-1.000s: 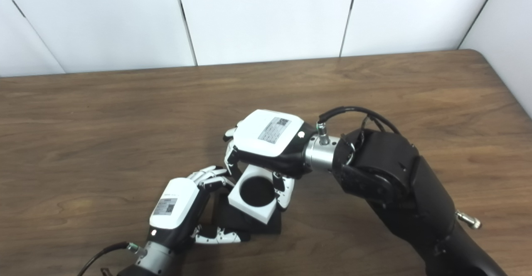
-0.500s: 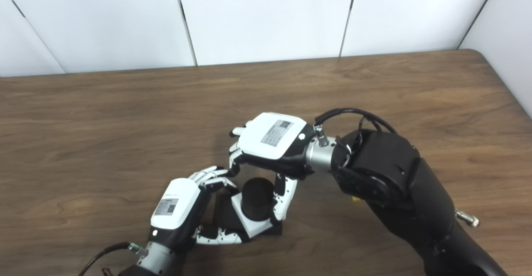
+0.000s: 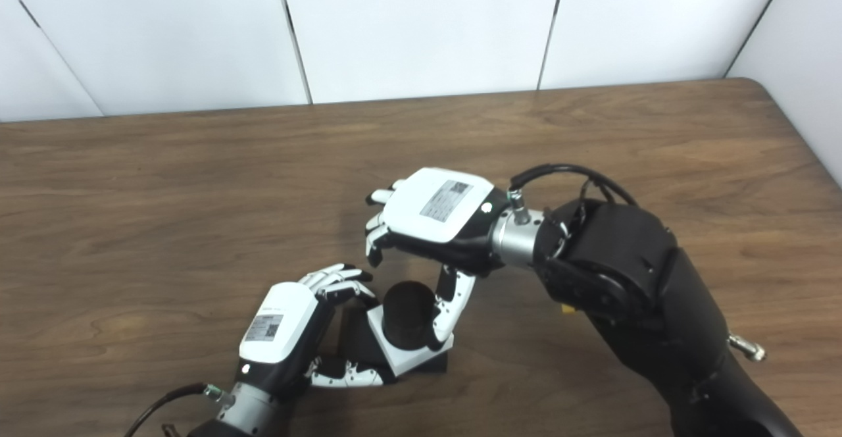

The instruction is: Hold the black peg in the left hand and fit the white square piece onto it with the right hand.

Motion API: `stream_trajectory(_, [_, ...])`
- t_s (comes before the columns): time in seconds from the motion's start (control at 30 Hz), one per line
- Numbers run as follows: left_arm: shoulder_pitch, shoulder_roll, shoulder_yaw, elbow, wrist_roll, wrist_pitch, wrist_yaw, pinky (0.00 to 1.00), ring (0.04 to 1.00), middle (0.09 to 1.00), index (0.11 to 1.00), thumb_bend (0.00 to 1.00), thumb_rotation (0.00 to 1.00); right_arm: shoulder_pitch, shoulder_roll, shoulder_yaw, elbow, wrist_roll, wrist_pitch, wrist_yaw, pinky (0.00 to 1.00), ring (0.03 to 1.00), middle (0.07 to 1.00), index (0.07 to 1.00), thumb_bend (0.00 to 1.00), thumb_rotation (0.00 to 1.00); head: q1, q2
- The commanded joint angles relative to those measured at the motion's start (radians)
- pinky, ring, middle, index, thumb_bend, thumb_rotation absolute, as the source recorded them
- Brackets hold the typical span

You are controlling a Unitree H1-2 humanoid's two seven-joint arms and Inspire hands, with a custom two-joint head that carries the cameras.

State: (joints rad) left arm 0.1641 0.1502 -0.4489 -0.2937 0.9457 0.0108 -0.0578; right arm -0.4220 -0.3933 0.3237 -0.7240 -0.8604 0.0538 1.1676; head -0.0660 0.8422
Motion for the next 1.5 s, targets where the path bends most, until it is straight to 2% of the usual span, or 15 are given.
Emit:
stream_trajectory(0.0, [0.005,0.003,-0.003,0.002,0.018,0.014,-0.024,0.82,0.841,0.780,0.490,0.52,0.06,-0.031,0.003,-0.028,-0.029,0.010,0.023,-0.028,0.93,0.962,0.852,0.726,1.00,0.47,0.000,0.001])
stream_trajectory(0.13, [0.005,0.004,0.001,-0.016,0.061,0.055,-0.064,0.85,0.848,0.788,0.496,0.52,0.09,-0.022,-0.001,-0.044,-0.033,0.020,0.039,-0.027,0.95,0.967,0.855,0.734,1.00,0.46,0.002,0.002])
stream_trajectory(0.17, [0.004,0.004,0.002,-0.021,0.078,0.068,-0.077,0.86,0.850,0.795,0.600,0.66,0.27,-0.018,-0.001,-0.047,-0.032,0.024,0.040,-0.032,0.95,0.964,0.853,0.734,1.00,0.47,0.002,0.001])
stream_trajectory(0.23, [0.005,0.002,0.006,-0.029,0.102,0.090,-0.099,0.88,0.860,0.811,0.721,0.79,0.48,-0.014,0.000,-0.052,-0.032,0.027,0.043,-0.034,0.95,0.962,0.852,0.735,1.00,0.46,0.002,0.001])
stream_trajectory(0.37, [0.000,0.004,0.012,-0.042,0.134,0.110,-0.145,0.91,0.879,0.840,0.819,0.89,0.59,-0.012,0.001,-0.054,-0.030,0.029,0.046,-0.036,0.95,0.963,0.853,0.733,1.00,0.46,0.003,0.001])
stream_trajectory(0.53, [-0.006,0.015,0.019,-0.064,0.151,0.120,-0.241,0.92,0.904,0.881,0.911,0.99,0.59,-0.020,0.001,-0.047,-0.009,0.029,0.035,-0.049,0.95,0.963,0.849,0.720,1.00,0.46,0.012,-0.001])
stream_trajectory(0.6, [-0.006,0.019,0.024,-0.084,0.153,0.128,-0.293,0.94,0.932,0.917,0.968,1.00,0.59,-0.024,0.002,-0.045,-0.002,0.028,0.032,-0.056,0.93,0.958,0.844,0.711,1.00,0.47,0.018,-0.003])
stream_trajectory(0.7, [-0.004,0.027,0.043,-0.122,0.126,0.134,-0.351,0.95,0.948,0.937,0.994,1.00,0.59,-0.031,0.001,-0.043,0.006,0.029,0.031,-0.060,0.92,0.956,0.844,0.706,1.00,0.47,0.023,-0.004])
stream_trajectory(0.97, [0.007,0.043,0.115,-0.189,0.023,0.122,-0.368,0.97,0.955,0.951,1.000,1.00,0.62,-0.027,0.003,-0.049,0.021,0.032,0.035,-0.082,0.92,0.953,0.838,0.705,1.00,0.46,0.027,-0.010])
stream_trajectory(1.1, [0.009,0.051,0.175,-0.236,-0.056,0.140,-0.383,0.92,0.935,0.936,0.998,1.00,0.59,-0.023,-0.008,-0.072,0.032,0.061,0.052,-0.099,0.91,0.947,0.835,0.705,1.00,0.45,0.033,-0.015])
stream_trajectory(1.27, [0.009,0.071,0.256,-0.280,-0.163,0.170,-0.388,0.82,0.920,0.926,0.995,1.00,0.58,-0.035,-0.042,-0.119,0.037,0.122,0.153,-0.049,0.94,0.974,0.857,0.745,1.00,0.47,0.036,-0.021])
stream_trajectory(1.3, [0.009,0.079,0.278,-0.288,-0.191,0.178,-0.387,0.81,0.923,0.930,0.998,1.00,0.58,-0.038,-0.057,-0.135,0.047,0.153,0.190,-0.035,0.90,0.963,0.851,0.749,1.00,0.49,0.034,-0.025])
stream_trajectory(1.4, [0.011,0.076,0.361,-0.291,-0.341,0.207,-0.367,0.82,0.939,0.943,0.997,1.00,0.54,-0.030,-0.105,-0.196,0.089,0.260,0.290,-0.029,0.91,0.989,0.880,0.786,1.00,0.51,0.035,-0.028])
stream_trajectory(1.47, [0.020,0.047,0.427,-0.281,-0.458,0.214,-0.326,0.84,0.945,0.945,0.979,1.00,0.56,0.010,-0.117,-0.252,0.119,0.323,0.337,-0.077,0.85,0.969,0.884,0.806,1.00,0.53,0.037,-0.031])
